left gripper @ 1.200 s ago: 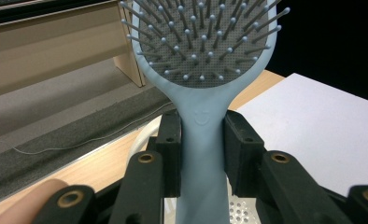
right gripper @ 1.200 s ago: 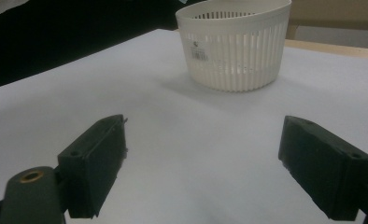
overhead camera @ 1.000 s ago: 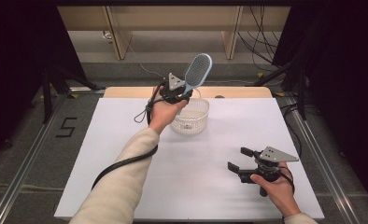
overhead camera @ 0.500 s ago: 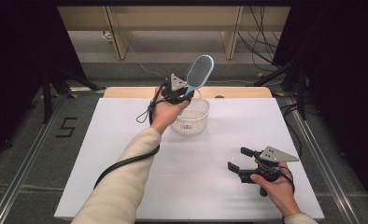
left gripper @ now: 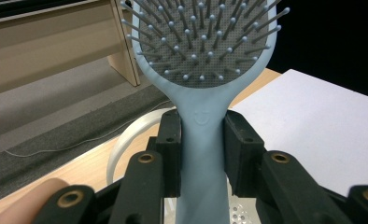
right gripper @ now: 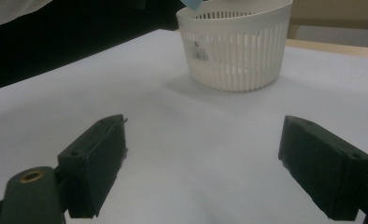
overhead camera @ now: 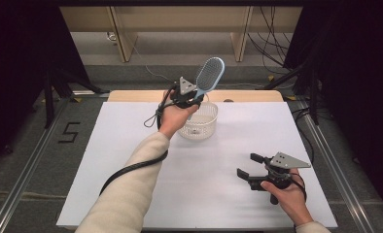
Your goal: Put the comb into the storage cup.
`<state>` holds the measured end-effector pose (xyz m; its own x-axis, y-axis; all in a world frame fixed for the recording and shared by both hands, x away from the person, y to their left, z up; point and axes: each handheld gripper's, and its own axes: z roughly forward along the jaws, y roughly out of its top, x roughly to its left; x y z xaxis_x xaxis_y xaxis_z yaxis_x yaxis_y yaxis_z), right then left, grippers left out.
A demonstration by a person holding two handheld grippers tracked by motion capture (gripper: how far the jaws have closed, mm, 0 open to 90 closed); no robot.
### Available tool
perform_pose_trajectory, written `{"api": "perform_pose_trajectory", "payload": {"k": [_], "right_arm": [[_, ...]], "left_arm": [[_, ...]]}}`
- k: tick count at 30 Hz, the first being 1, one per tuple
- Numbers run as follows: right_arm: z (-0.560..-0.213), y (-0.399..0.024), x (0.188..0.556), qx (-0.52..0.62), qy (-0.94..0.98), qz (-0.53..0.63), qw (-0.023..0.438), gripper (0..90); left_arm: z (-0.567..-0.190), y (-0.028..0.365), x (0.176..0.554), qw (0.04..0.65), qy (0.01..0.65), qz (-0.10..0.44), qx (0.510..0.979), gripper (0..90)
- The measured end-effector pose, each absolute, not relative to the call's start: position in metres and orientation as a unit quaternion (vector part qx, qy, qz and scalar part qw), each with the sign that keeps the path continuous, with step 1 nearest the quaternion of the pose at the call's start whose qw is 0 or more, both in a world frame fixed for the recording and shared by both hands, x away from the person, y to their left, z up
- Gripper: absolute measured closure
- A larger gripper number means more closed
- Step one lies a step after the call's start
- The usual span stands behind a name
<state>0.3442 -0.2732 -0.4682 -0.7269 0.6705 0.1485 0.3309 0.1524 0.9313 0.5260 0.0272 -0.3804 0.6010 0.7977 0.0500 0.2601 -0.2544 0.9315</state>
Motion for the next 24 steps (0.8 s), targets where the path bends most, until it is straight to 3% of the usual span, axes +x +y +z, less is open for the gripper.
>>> {"api": "perform_pose_trajectory", "payload": {"k": [24], "right_arm": [[-0.4686, -0.2731, 0.3445, 0.337, 0.743, 0.558, 0.151, 15.9]], "left_arm": [[-0.3860, 0.0219, 0.5278, 0.498, 0.351, 0.267, 0.746, 69.8]]}}
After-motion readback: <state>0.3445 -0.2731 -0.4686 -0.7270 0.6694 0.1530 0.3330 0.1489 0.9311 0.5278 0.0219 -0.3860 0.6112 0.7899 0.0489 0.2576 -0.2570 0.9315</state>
